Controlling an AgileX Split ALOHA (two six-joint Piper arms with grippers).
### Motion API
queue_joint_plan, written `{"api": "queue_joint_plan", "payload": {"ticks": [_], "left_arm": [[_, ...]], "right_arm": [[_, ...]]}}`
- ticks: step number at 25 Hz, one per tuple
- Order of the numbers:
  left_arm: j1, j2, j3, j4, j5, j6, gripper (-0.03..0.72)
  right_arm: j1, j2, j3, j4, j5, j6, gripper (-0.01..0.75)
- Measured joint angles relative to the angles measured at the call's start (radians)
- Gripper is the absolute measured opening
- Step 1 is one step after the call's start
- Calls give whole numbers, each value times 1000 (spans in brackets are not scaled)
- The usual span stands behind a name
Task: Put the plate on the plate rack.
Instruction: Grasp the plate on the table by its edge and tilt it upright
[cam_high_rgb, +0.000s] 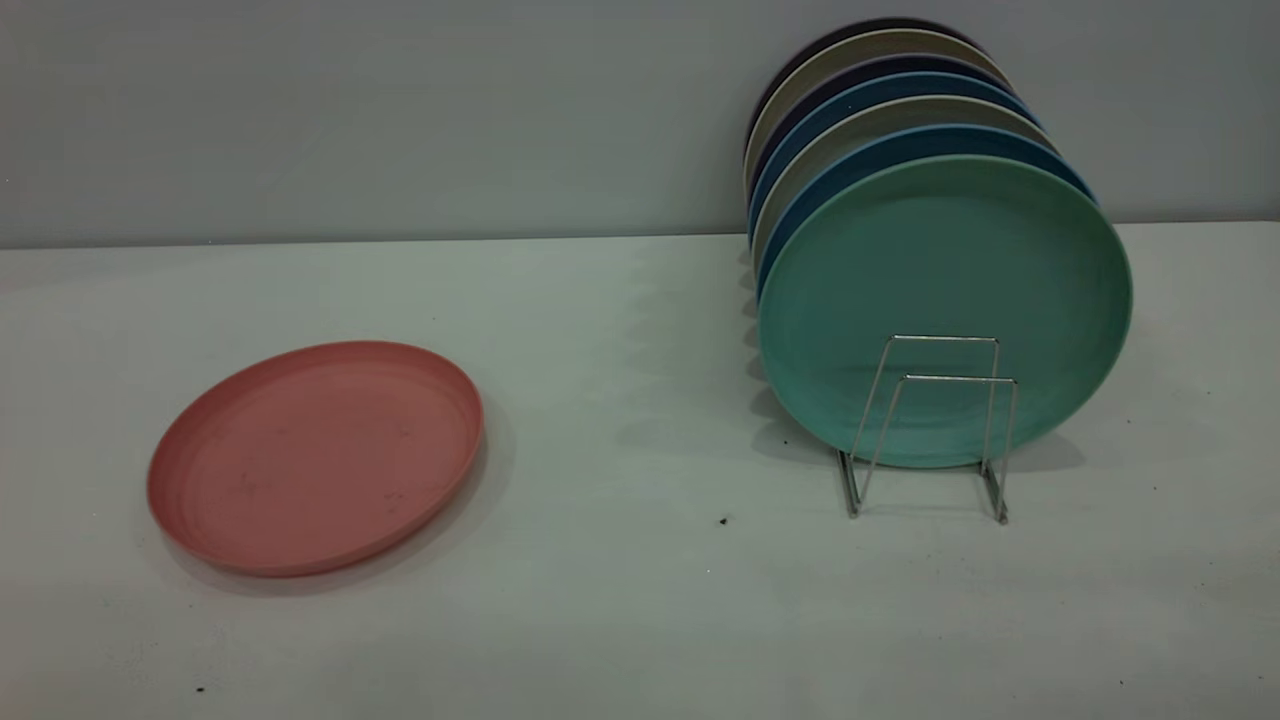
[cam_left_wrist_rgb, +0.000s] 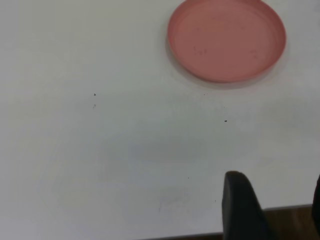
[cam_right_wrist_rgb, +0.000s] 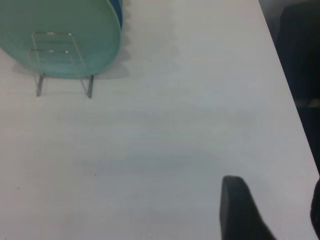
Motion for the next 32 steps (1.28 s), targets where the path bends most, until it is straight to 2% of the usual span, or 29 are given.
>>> {"api": "queue_joint_plan", "payload": {"ticks": [15,24,27,32], "left_arm": [[0,0,0,0,0,0,381],[-53,0,0,0,0,-1,381],[-66,0,0,1,0,-2,381],[-70,3,0,16,0,-36,381]], "right_arm": [[0,0,0,0,0,0,362],[1,0,0,0,0,0,362],[40,0,0,0,0,0,362],[160,0,0,-2,0,0,362]]}}
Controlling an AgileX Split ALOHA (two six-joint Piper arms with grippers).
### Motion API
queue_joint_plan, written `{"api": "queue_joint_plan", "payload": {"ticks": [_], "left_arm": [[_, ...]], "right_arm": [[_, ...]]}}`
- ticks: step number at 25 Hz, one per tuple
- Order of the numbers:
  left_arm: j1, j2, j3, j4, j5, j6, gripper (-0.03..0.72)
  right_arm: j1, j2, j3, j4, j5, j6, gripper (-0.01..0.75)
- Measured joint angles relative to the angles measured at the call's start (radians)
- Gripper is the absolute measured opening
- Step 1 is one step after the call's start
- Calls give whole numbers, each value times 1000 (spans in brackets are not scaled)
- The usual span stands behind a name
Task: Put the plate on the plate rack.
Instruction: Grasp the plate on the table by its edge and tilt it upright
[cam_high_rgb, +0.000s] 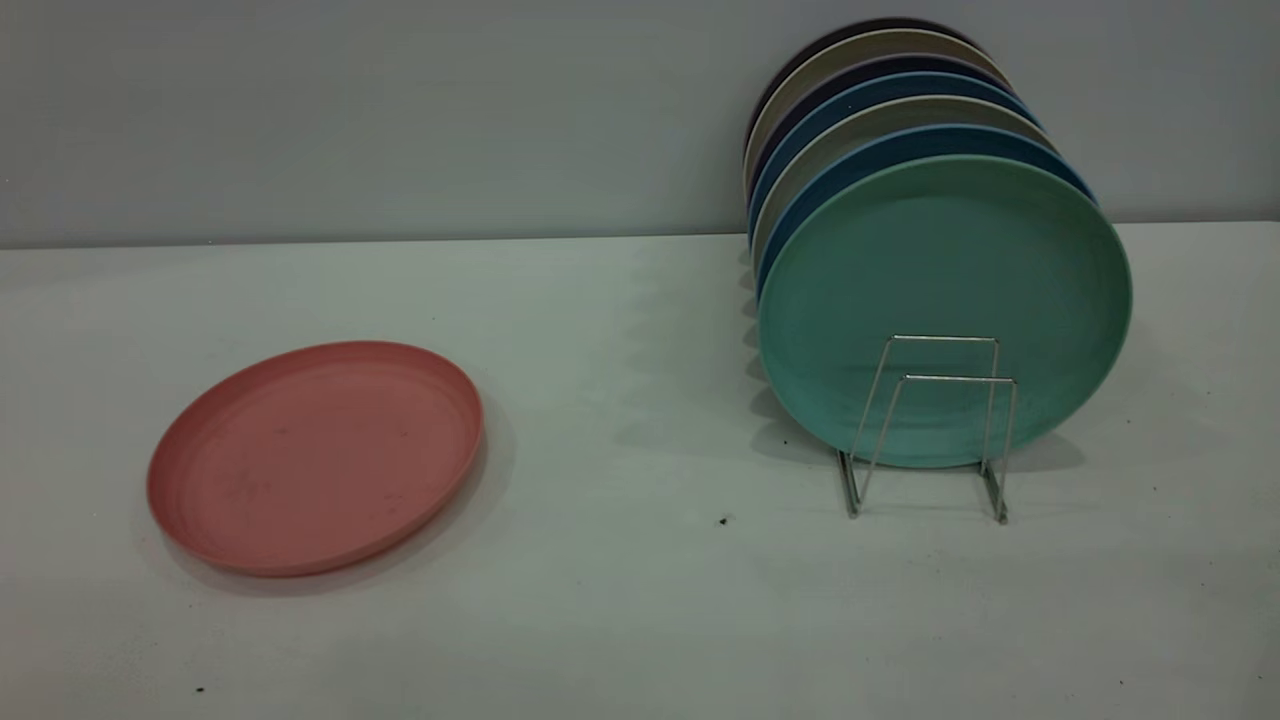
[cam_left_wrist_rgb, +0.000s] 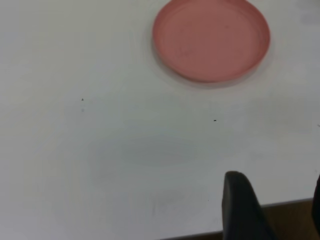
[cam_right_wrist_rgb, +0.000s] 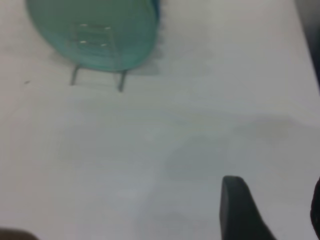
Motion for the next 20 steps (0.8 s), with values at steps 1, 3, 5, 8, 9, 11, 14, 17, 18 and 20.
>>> {"api": "queue_joint_plan", "payload": {"ticks": [1,3,5,8,9,11,14,17,18,20], "left_arm": [[0,8,0,14,0,-15,381],[0,41,0,49,0,-63,381],[0,90,0,82,0,-108,381],[0,187,0,120,-5,-145,381],[0,224,0,128,-13,-150,381],[0,297,-4,144,-37,-153,381],[0,387,-9,154,-145,-194,381],[0,475,-9,154,-267,-252,381],[0,512,-9,155,-294,-264,381],[0,592,-10,162,-346,-276,381]], "right_arm": [[20,0,0,-2,0,0,362],[51,0,0,-11,-1,0,362],[76,21,0,-29,-3,-3,362],[95,93,-7,-49,-28,-4,362],[97,123,-8,-50,-47,-4,362],[98,185,-18,-51,-92,-4,362],[98,276,-25,-47,-181,-5,362],[98,375,-44,-16,-241,-11,362],[98,411,-53,-3,-259,-17,362],[98,478,-72,21,-308,-32,362]]}}
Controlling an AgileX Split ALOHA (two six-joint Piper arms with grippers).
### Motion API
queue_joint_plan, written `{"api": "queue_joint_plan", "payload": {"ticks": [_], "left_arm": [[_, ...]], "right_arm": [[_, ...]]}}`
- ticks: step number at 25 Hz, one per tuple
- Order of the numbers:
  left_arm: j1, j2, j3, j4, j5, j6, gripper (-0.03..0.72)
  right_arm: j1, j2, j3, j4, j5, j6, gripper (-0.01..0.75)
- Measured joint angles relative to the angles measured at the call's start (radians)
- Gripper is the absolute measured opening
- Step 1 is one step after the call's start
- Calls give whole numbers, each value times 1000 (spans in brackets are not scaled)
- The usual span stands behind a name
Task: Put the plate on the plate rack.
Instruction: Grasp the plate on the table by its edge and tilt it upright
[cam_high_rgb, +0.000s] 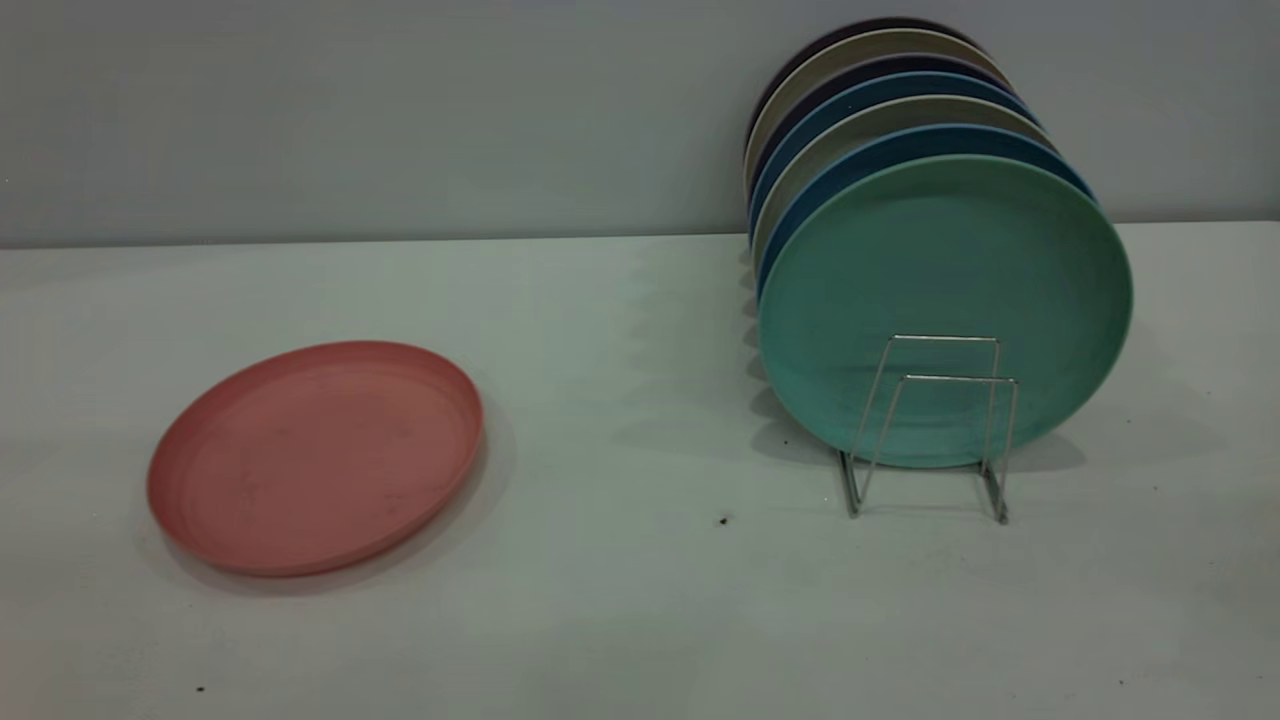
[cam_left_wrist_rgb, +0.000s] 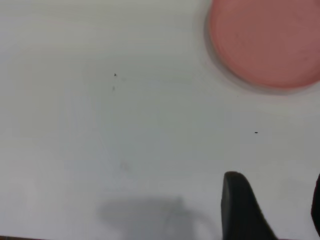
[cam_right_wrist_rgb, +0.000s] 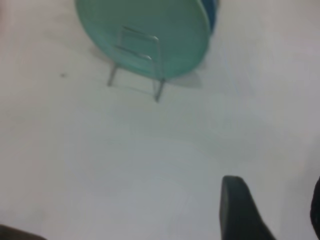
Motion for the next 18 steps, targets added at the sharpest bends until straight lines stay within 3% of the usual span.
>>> {"api": "queue_joint_plan", "payload": {"ticks": [12,18], "left_arm": [[0,590,-8,114,-346,-177,381],[1,861,-111,120,-455,-188,381]], "right_arm": [[0,377,-81,135,-178,-102,362],[0,524,-83,259,-262,-203,362]]}}
